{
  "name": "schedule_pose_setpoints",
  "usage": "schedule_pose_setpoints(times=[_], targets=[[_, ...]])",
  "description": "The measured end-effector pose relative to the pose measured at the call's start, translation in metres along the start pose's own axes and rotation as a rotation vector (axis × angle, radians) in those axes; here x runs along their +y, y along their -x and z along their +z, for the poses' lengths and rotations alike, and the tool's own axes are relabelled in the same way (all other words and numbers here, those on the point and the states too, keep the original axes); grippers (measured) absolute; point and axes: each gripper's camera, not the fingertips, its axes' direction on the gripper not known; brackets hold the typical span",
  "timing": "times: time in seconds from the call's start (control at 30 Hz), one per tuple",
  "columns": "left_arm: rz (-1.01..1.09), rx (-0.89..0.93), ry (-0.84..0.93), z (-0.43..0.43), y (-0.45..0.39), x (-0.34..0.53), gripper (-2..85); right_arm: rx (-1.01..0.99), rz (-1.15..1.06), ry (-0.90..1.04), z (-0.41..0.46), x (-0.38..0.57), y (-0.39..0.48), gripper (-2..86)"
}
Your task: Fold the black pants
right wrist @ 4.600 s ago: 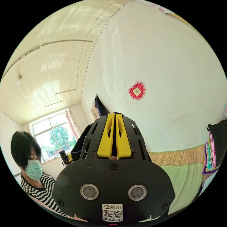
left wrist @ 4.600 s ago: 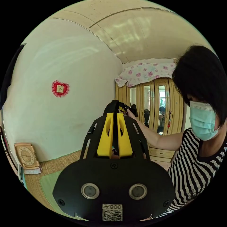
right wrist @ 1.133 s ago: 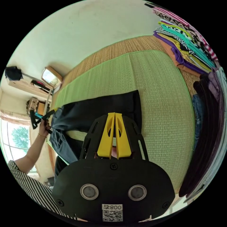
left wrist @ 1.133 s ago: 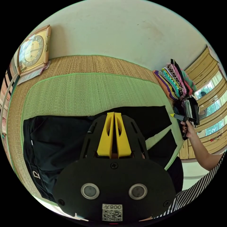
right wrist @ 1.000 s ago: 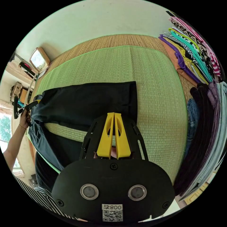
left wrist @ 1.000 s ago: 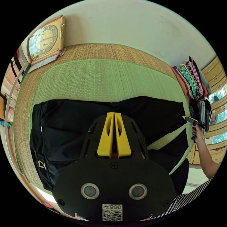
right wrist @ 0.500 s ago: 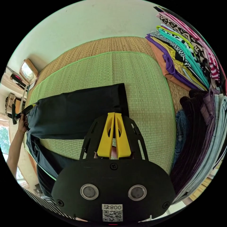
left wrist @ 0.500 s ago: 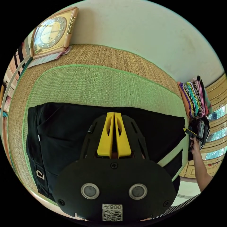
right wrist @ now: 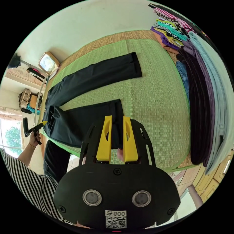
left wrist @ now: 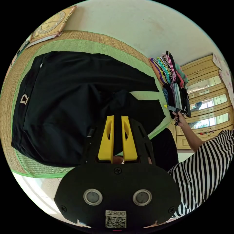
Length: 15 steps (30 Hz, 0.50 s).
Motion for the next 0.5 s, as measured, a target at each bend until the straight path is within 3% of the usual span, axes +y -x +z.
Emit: schedule_pose_setpoints(times=[0.27,0.5], targets=[[-0.043,-0.195,0.130,0.020,0.006,0.050,2.9,0.148,-0.016,0.074,0.010,0.046,0.033,6.0],[-0.100,-0.180,0.111,0.018,0.004,0.078,1.1,0.201,-0.049,0.114,0.001,0.086,0.054,0.8]])
